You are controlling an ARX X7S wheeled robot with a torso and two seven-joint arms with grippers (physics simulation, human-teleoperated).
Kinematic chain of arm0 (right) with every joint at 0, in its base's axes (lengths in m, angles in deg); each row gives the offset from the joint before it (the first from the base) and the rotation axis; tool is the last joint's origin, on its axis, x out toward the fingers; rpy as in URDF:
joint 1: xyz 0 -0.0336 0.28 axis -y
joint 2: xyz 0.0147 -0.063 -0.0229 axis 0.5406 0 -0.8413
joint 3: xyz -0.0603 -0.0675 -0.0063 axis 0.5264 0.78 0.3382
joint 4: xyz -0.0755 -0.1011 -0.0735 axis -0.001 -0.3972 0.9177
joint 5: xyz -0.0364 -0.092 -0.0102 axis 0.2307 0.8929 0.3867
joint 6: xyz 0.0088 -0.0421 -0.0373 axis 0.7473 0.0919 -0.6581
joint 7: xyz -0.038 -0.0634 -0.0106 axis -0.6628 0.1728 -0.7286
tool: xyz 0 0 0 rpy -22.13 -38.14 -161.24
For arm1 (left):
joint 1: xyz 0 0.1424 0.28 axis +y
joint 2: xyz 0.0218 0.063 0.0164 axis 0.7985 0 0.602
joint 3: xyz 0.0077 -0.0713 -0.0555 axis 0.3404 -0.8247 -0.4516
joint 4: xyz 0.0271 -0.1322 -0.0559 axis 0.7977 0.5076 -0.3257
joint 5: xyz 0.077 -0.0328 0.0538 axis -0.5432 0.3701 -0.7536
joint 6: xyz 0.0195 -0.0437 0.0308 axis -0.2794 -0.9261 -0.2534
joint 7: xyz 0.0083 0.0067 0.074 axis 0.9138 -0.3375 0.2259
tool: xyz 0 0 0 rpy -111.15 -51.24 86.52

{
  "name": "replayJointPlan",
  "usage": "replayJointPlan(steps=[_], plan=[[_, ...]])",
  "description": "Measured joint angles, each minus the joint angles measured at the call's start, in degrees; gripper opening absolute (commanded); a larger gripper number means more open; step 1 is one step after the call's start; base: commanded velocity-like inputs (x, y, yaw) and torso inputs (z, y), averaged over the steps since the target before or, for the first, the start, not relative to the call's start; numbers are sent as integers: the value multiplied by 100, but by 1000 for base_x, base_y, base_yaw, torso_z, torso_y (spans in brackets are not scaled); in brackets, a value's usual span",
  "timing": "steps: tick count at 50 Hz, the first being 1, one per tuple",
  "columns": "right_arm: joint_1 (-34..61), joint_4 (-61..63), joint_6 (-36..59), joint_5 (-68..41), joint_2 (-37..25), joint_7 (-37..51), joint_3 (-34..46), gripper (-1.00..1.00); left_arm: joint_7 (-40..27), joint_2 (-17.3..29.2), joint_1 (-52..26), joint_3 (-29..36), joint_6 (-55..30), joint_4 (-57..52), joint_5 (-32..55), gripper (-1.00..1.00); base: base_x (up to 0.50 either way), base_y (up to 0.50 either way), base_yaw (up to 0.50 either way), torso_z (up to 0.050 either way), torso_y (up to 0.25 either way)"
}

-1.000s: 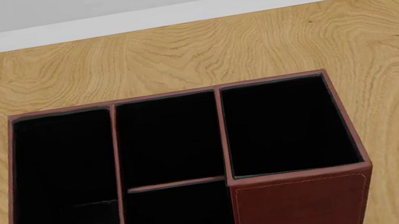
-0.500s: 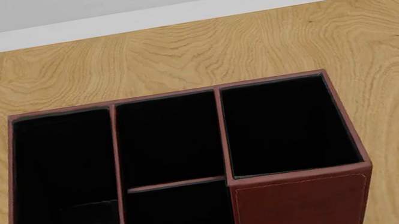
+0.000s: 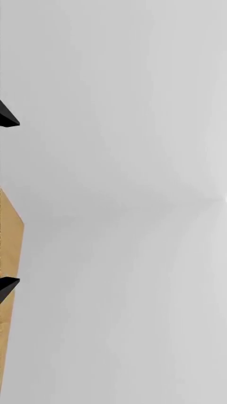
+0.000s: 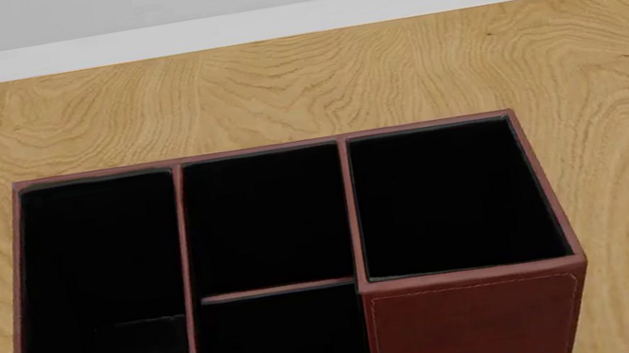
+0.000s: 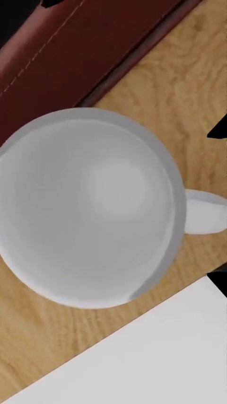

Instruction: Pick up the white mug and place it to the right of the caddy.

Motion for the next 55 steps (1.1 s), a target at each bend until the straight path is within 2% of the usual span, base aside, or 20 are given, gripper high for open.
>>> replayJointPlan(steps=[25,26,55], plan=[[-39,-14,56,95,0,-62,-4,100,68,-82,36,17,91,105,-69,100,0,0,0,0,0],[-40,-9,59,107,0,-62,-4,-100,69,-85,39,17,94,106,-71,100,0,0,0,0,0],[-14,406,-10,517,-7,231,16,-100,86,-154,101,-6,96,43,-72,100,0,0,0,0,0]])
